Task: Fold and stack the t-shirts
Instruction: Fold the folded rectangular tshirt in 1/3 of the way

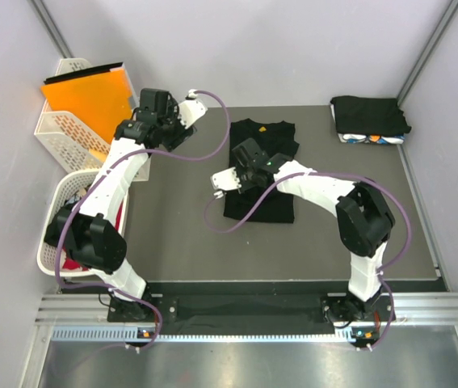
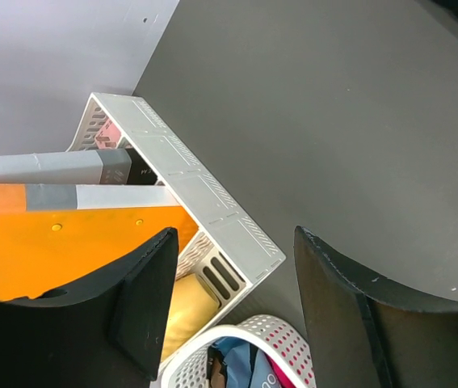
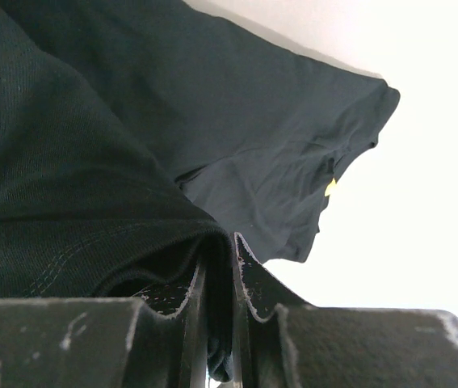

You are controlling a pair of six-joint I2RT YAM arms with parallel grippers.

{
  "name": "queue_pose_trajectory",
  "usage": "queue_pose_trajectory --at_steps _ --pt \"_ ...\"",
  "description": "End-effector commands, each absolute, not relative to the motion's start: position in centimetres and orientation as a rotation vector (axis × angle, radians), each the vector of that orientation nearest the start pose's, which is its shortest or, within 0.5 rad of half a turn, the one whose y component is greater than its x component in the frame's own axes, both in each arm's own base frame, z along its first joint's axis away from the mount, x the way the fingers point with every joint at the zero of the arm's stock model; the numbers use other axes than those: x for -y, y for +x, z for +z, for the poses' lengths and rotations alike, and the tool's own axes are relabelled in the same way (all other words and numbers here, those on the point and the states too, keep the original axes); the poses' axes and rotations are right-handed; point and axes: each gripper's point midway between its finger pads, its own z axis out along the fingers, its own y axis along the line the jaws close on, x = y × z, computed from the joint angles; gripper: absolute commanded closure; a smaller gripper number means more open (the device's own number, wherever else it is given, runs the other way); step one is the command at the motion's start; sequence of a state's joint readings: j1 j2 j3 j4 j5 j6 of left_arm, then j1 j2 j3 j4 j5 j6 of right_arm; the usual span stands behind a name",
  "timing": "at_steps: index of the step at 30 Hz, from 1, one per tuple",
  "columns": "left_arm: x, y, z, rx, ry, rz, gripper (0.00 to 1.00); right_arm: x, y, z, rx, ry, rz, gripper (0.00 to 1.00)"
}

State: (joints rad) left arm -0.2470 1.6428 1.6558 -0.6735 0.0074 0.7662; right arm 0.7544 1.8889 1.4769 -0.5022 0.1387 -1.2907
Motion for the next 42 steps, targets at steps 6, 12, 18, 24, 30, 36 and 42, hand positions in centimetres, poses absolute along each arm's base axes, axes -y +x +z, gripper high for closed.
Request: queue_pose_trajectory --at_steps 6,12,18,24,30,36,42 --pt "9.1 46.4 27.4 -1.918 1.054 0.25 0.36 -30.4 44.0 15.5 -1.323 -1.934 -0.47 1.0" --pt "9.0 46.6 27.2 -1.921 1.059 0.252 0.36 -29.9 45.3 15.7 -1.322 -1.908 -0.509 1.0" --pt "9.1 46.6 27.0 -1.925 1.057 0.246 0.36 -29.5 45.9 15.3 -1.335 -1.9 -0.525 1.0" --pt "8.9 46.6 26.9 -1.93 1.055 0.248 0.36 -29.0 46.3 13.8 -1.377 -1.903 -0.551 0.62" --pt "9.1 46.5 27.1 -1.927 1.047 0.234 0.35 -28.6 47.8 17.1 -1.379 -1.684 -0.639 0.35" --pt "9.7 46.5 26.7 -1.94 1.029 0.183 0.35 -26.5 49.7 23.2 -1.313 -1.372 -0.807 0.32" --pt "10.2 46.3 26.5 -1.953 1.01 0.141 0.35 -25.9 49.2 24.6 -1.315 -1.395 -0.797 0.31"
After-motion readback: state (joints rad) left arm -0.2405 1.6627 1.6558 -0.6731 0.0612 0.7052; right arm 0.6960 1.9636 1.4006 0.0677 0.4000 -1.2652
